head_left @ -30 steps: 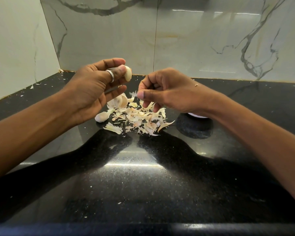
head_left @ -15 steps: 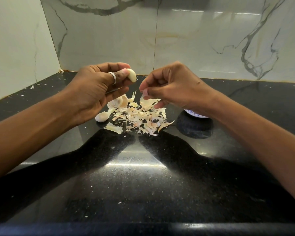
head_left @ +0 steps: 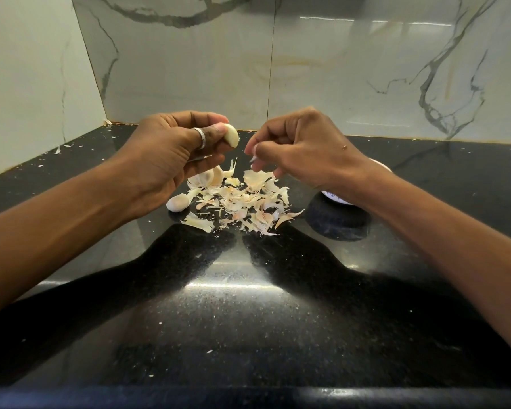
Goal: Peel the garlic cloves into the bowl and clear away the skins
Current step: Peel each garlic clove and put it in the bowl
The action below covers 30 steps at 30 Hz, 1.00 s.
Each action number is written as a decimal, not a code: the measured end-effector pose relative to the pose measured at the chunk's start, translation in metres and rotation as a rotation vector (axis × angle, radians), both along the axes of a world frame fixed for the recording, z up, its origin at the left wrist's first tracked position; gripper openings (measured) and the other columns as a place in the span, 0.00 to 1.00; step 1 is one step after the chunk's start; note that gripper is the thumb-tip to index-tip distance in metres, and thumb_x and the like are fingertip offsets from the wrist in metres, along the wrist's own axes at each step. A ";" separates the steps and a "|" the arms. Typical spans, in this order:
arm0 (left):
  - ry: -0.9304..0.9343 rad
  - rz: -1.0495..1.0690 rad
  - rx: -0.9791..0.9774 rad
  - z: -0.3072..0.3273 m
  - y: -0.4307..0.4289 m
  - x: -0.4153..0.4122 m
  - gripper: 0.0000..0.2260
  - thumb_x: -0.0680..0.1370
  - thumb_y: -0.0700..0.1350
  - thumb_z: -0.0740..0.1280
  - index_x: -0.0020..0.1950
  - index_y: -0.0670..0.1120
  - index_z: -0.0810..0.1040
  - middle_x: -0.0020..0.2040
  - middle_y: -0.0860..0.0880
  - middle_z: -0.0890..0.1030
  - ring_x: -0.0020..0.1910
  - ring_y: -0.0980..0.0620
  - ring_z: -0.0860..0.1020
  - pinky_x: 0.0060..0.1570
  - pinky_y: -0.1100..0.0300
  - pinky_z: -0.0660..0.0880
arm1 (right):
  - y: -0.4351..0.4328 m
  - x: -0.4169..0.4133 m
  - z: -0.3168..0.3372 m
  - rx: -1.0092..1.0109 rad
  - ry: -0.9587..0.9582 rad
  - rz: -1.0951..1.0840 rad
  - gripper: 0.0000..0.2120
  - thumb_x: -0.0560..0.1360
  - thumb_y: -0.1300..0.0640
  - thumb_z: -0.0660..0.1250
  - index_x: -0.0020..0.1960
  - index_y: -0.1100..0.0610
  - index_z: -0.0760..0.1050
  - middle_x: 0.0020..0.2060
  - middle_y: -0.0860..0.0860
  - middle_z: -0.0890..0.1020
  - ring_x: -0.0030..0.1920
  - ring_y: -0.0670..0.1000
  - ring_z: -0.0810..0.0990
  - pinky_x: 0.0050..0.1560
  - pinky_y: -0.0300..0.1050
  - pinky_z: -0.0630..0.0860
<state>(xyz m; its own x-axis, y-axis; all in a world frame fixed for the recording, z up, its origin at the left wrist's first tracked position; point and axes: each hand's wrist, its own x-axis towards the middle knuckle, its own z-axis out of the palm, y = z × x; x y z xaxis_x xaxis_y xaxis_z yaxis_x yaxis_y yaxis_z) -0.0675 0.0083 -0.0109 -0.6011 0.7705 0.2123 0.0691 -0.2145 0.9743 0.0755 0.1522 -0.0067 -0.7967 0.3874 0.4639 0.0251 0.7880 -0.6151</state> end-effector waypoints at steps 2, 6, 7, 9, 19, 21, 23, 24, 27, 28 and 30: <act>0.004 0.003 -0.002 0.000 0.000 0.000 0.07 0.79 0.39 0.68 0.56 0.44 0.82 0.45 0.48 0.87 0.46 0.56 0.85 0.44 0.64 0.81 | 0.001 0.000 -0.001 0.000 -0.020 -0.003 0.03 0.75 0.59 0.74 0.44 0.55 0.86 0.35 0.50 0.87 0.37 0.51 0.84 0.40 0.53 0.84; 0.010 0.007 -0.002 0.001 -0.001 0.000 0.07 0.79 0.39 0.68 0.55 0.44 0.82 0.45 0.48 0.87 0.46 0.56 0.85 0.43 0.64 0.81 | 0.003 0.001 0.000 0.046 -0.004 -0.026 0.02 0.74 0.60 0.75 0.45 0.55 0.86 0.36 0.49 0.87 0.38 0.49 0.86 0.46 0.50 0.84; 0.010 0.007 -0.002 0.001 -0.001 0.000 0.07 0.79 0.40 0.68 0.56 0.44 0.82 0.45 0.48 0.87 0.46 0.56 0.85 0.43 0.64 0.81 | 0.003 0.001 0.001 0.041 0.003 -0.028 0.01 0.75 0.59 0.76 0.45 0.55 0.86 0.36 0.49 0.87 0.39 0.51 0.86 0.48 0.53 0.85; 0.009 0.005 -0.003 0.001 -0.001 0.000 0.07 0.79 0.40 0.69 0.56 0.43 0.82 0.46 0.48 0.87 0.46 0.55 0.85 0.43 0.64 0.81 | 0.003 0.002 0.003 0.043 0.007 -0.033 0.03 0.74 0.61 0.75 0.45 0.54 0.86 0.36 0.49 0.87 0.39 0.51 0.86 0.49 0.54 0.85; 0.062 -0.008 -0.034 -0.001 -0.002 0.003 0.06 0.79 0.39 0.69 0.55 0.43 0.82 0.46 0.46 0.87 0.46 0.54 0.85 0.44 0.64 0.81 | 0.004 0.004 0.007 0.026 0.017 -0.060 0.03 0.75 0.61 0.74 0.46 0.55 0.86 0.36 0.49 0.87 0.39 0.47 0.86 0.49 0.52 0.85; 0.075 -0.017 -0.045 -0.003 -0.002 0.004 0.06 0.78 0.39 0.70 0.54 0.42 0.83 0.47 0.45 0.87 0.47 0.53 0.85 0.43 0.64 0.81 | 0.004 0.003 0.006 -0.019 0.022 -0.053 0.03 0.78 0.58 0.73 0.47 0.55 0.85 0.39 0.51 0.87 0.43 0.50 0.87 0.49 0.53 0.85; 0.091 -0.029 -0.051 -0.004 -0.002 0.006 0.07 0.75 0.40 0.71 0.53 0.42 0.83 0.47 0.44 0.87 0.47 0.51 0.86 0.43 0.65 0.81 | 0.003 0.003 0.006 -0.060 0.011 -0.009 0.04 0.78 0.57 0.73 0.50 0.56 0.85 0.43 0.54 0.87 0.48 0.54 0.87 0.50 0.54 0.85; 0.101 -0.036 -0.052 -0.004 -0.002 0.008 0.09 0.73 0.41 0.73 0.52 0.42 0.83 0.48 0.43 0.87 0.48 0.50 0.86 0.43 0.65 0.81 | 0.002 0.003 0.006 -0.078 0.000 0.022 0.05 0.78 0.56 0.73 0.51 0.56 0.85 0.45 0.55 0.87 0.50 0.56 0.86 0.50 0.55 0.85; 0.116 -0.035 -0.048 -0.005 -0.002 0.009 0.14 0.67 0.43 0.74 0.51 0.42 0.83 0.48 0.43 0.87 0.50 0.48 0.86 0.46 0.63 0.82 | -0.001 0.004 0.006 -0.079 -0.031 0.097 0.09 0.76 0.56 0.76 0.54 0.58 0.84 0.45 0.56 0.87 0.48 0.57 0.86 0.50 0.54 0.85; 0.113 -0.034 -0.043 -0.005 -0.001 0.009 0.14 0.67 0.43 0.75 0.51 0.42 0.83 0.48 0.43 0.87 0.50 0.47 0.86 0.48 0.62 0.82 | -0.001 0.004 0.006 -0.075 -0.036 0.115 0.10 0.76 0.57 0.76 0.55 0.59 0.84 0.45 0.55 0.88 0.46 0.54 0.87 0.49 0.52 0.85; 0.111 -0.031 -0.033 -0.005 -0.001 0.009 0.14 0.66 0.43 0.75 0.50 0.42 0.83 0.48 0.42 0.87 0.52 0.46 0.86 0.49 0.61 0.82 | -0.001 0.004 0.005 -0.077 -0.036 0.137 0.10 0.75 0.60 0.76 0.56 0.61 0.83 0.44 0.54 0.88 0.42 0.48 0.86 0.47 0.48 0.85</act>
